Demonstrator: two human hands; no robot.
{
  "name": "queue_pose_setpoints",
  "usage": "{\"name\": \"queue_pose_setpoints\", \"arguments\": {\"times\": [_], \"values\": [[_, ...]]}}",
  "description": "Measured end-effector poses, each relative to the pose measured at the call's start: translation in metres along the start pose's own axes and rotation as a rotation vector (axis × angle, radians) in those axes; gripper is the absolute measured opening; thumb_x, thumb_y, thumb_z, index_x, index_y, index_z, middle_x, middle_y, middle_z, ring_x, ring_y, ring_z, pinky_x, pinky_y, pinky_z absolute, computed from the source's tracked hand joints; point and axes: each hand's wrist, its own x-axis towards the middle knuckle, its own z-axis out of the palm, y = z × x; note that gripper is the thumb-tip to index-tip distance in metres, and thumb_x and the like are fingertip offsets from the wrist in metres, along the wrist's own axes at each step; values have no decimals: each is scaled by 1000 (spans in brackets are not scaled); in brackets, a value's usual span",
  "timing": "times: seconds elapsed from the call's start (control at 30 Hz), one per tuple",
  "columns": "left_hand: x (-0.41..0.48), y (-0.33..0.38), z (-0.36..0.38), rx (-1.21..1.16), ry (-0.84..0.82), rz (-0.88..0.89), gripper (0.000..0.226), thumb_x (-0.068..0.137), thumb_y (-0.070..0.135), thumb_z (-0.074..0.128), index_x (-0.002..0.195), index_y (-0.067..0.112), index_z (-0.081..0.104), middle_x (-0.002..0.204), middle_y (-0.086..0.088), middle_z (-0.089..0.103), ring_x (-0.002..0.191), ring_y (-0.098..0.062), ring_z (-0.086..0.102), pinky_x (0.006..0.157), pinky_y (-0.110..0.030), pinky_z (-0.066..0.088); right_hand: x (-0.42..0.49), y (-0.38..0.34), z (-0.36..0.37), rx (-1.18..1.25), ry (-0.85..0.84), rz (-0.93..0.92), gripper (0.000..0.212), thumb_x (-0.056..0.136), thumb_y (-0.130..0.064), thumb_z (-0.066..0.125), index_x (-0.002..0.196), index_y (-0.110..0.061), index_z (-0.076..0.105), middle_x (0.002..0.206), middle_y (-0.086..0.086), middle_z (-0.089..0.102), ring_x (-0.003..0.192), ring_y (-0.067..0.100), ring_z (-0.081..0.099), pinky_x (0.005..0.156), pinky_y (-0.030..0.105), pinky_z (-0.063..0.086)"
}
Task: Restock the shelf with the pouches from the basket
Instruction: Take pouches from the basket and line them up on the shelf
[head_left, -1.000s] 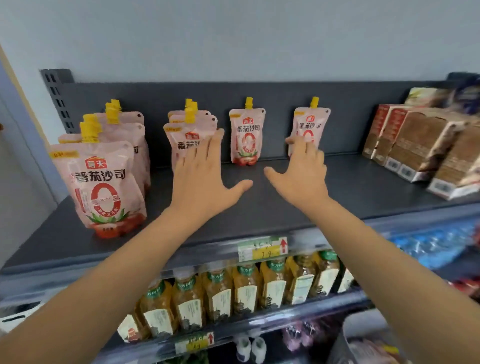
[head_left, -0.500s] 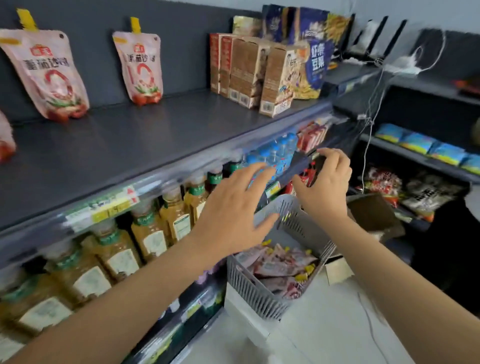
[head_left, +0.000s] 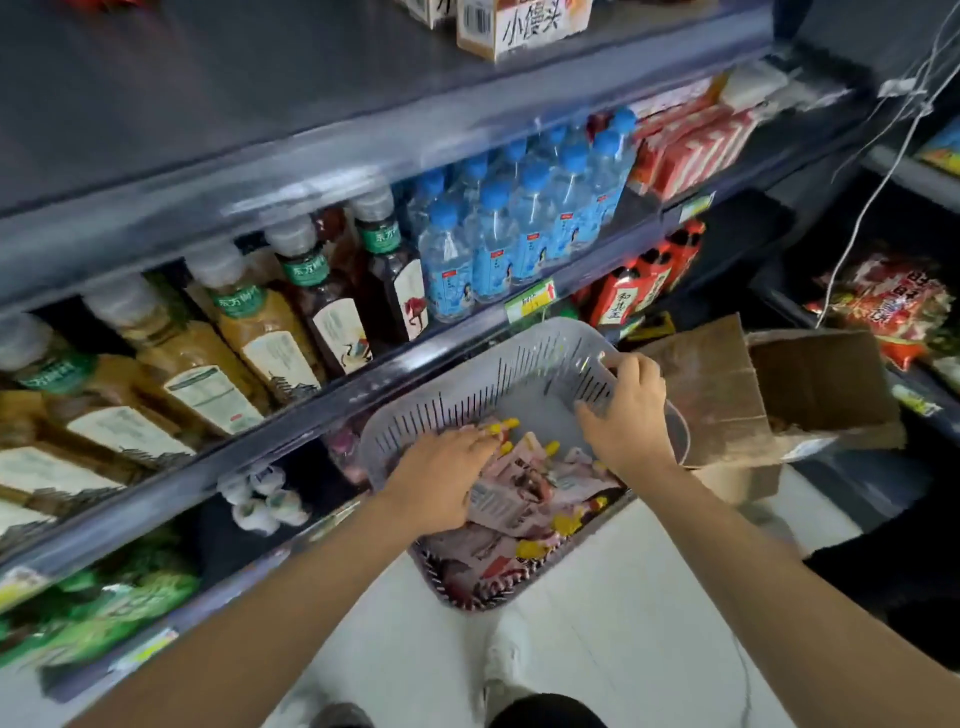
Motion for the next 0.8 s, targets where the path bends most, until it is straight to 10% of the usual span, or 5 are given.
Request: {"name": "queue_pose_setpoints", "arguments": {"times": [0.33,0.5,0.7,0.8], "values": [[45,14,78,-65,-186,152,45,86,12,55,132,14,54,139,-6,51,128,-26,45,106,-36,36,14,36,28,149,-152,36,51,81,-16,71,124,-7,46,129,15,38,120,32,34,96,32,30],[71,14,75,-671,79,-252,28,99,25,48,114,7,64,108,-9,67,101,-28,61,79,-32,45,16,44,30,313,-41,203,52,82,-15,70,126,-5,43,128,12,41,120,26,38,85,15,23],[95,12,52,-1342,136,-581,21,100,27,47,95,14,63,100,-11,68,93,-26,66,89,-46,52,11,23,66,647,-311,581,114,62,-63,77,145,-5,23,143,9,38,133,27,40,108,42,37],[98,21,40,-1390,110,-532,20,101,14,44,108,11,62,108,-6,66,95,-16,63,86,-30,51,15,14,90,688,-384,738,101,62,-60,80,133,-11,27,138,9,45,125,31,47,102,44,41]]}}
